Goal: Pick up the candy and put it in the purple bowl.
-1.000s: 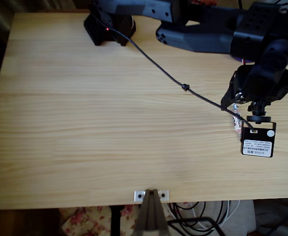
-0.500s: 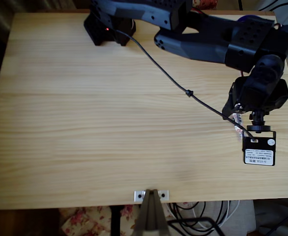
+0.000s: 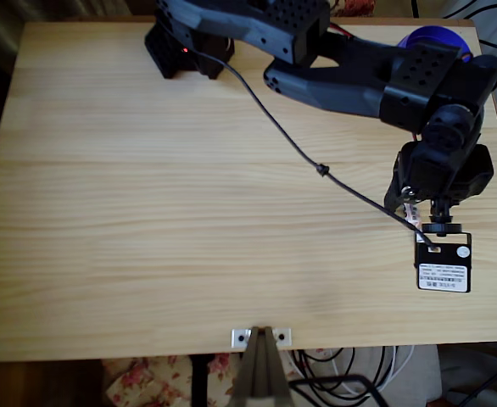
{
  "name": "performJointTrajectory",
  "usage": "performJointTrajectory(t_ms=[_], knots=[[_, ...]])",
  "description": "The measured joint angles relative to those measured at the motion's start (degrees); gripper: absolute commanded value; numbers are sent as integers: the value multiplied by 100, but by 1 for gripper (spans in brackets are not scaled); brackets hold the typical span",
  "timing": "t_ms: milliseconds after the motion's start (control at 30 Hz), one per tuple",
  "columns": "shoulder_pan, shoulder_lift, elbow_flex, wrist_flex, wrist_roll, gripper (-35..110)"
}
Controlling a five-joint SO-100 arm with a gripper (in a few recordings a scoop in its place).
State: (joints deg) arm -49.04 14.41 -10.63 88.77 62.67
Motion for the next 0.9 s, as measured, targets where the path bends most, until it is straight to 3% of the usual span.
performJointTrajectory(t_ms=[467, 900], knots=[[-457, -123, -299, 747, 536, 19], [-387, 176, 369, 281, 290, 19]])
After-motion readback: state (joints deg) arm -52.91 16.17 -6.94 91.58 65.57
